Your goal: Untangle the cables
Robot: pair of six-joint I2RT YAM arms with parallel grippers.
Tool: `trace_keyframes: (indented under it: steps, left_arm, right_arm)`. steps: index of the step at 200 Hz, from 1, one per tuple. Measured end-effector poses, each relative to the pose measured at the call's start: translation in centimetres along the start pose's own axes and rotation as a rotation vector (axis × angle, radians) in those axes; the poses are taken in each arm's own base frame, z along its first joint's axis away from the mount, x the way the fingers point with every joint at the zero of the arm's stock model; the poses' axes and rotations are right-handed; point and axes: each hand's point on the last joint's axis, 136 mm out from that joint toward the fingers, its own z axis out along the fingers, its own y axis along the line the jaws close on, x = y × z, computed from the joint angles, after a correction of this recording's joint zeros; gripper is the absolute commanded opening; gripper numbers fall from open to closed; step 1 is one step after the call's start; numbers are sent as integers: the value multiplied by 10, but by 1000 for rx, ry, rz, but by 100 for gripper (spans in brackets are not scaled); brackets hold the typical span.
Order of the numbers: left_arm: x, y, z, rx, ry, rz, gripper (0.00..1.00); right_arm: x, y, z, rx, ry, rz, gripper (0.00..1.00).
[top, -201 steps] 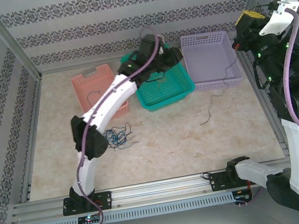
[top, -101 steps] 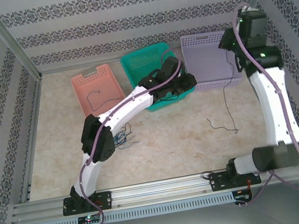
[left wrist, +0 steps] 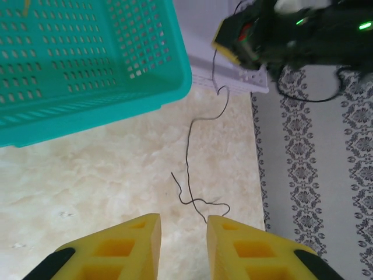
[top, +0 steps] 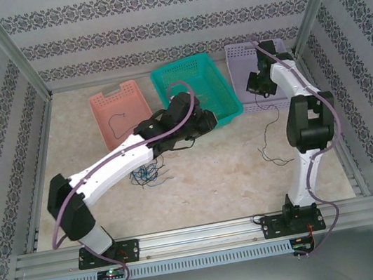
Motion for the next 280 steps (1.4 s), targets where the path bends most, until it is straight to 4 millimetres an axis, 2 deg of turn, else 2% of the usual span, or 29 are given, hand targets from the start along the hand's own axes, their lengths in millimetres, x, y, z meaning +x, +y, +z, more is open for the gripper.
trace_keyframes:
  steps: [26,73,89,128,147,163,184,202,218,232,252,280]
  left_arm:
    - [-3,9,-17,-16,-41,-1,25]
    - [-9,20,-22,-45,-71,-7,25]
    - [-10,21,-22,-46,-73,-8,24]
    - [-10,21,-19,-49,-67,-8,24]
    - [-11,22,-18,-52,-69,-11,24]
    - [-12,22,-18,-53,-71,-11,24]
    - [-12,23,-19,-55,-70,-8,24]
    - [-11,26,-19,-71,-69,-3,26]
    - [-11,34,-20,-108,-72,8,36]
    - [-11,42,-25,-144,-76,32,46]
    - [-16,49,-38,-179,-97,57,52]
    - [-25,48,-63,-180,-145,93,60]
  right_arm:
    - [18,0,19,28,81,-15,0]
    - [43,8,19,53,149,-98,0]
    - [57,8,16,63,169,-121,0]
    - [110,-2,-6,75,235,-139,0]
    - [128,-4,-20,72,244,-140,0]
    - [127,-2,-33,61,218,-138,0]
    - [112,5,-55,46,153,-140,0]
    - [83,13,-84,41,42,-141,0]
    - [56,19,-123,35,-88,-137,0]
    - [30,26,-173,15,-241,-130,0]
    - [2,37,-253,-37,-469,-118,0]
    - [-15,52,-358,-158,-757,-113,0]
